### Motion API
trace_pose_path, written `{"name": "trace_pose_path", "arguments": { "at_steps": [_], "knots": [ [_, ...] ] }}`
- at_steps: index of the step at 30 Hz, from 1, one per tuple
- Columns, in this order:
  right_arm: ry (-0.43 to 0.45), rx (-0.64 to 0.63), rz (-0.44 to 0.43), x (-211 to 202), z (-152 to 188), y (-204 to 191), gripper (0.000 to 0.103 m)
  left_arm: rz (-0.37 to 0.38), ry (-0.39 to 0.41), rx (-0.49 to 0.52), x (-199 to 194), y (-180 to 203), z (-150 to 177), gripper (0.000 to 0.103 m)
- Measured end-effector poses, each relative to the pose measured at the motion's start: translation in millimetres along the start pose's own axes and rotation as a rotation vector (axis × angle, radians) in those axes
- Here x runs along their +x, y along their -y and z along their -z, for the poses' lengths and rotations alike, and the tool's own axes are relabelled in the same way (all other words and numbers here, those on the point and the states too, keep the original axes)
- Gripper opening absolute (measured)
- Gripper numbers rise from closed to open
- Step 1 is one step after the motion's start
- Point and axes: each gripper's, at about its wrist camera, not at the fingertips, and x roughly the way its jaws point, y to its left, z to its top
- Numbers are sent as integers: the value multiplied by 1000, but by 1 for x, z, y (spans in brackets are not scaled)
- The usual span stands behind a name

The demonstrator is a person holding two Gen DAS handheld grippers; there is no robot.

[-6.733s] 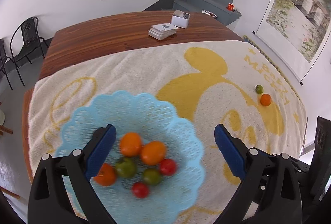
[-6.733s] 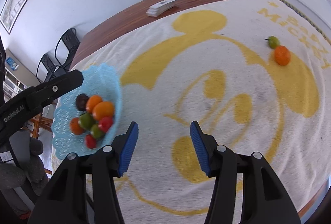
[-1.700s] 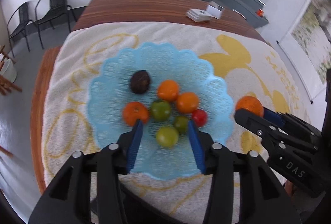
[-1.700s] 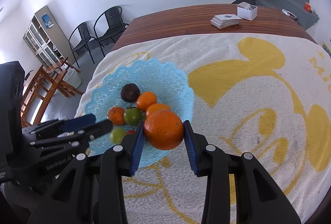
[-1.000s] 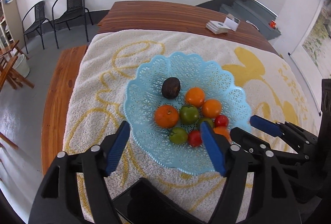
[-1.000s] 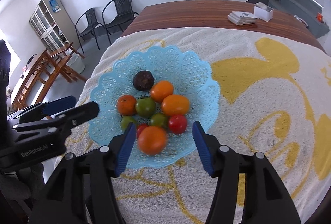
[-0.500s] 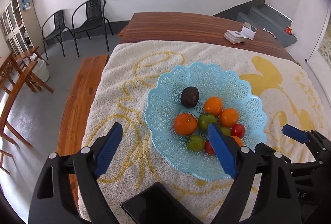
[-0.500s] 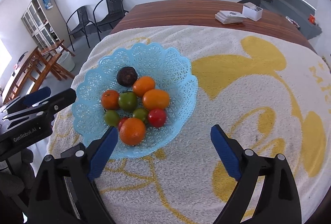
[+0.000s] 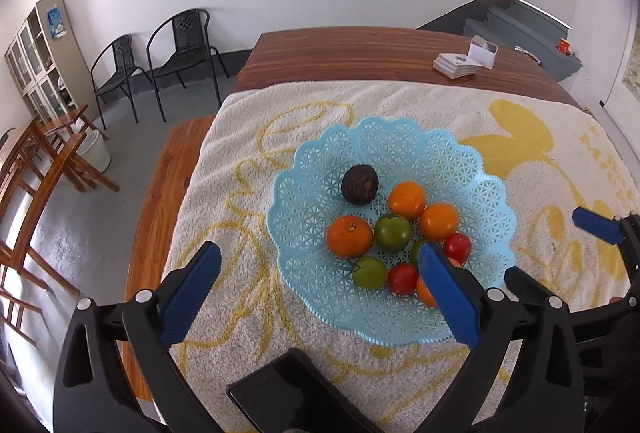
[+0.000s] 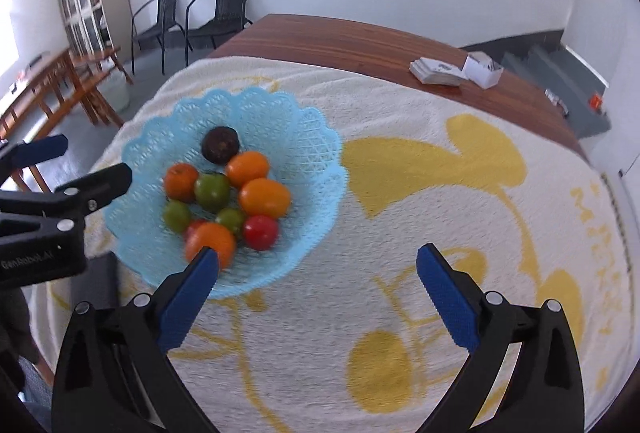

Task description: Organize fruits

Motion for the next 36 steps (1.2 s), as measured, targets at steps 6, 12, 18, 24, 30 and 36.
{"name": "trace_pose_path", "arguments": {
  "at_steps": [6,12,18,24,30,36],
  "knots": [
    [25,-20,8,-7,-1,10,98,-30,-12,-30,0,4,5,100],
    [61,-59,19,-17,-5,16,98,-61,-10,-50,-5,14,7,100],
    [37,-65,-58,-17,-7,24,98,-101,-12,-87,-12,16,14,100],
    [22,-189,-166,-16,-3,13,98,-202,-16,-96,-19,17,25,100],
    [30,-278,-194,-23,1,1,98,-213,-23,-162,-26,18,27,100],
    [30,-285,-214,-23,-2,-1,98,-230,-17,-173,-36,23,30,100]
  ]
}}
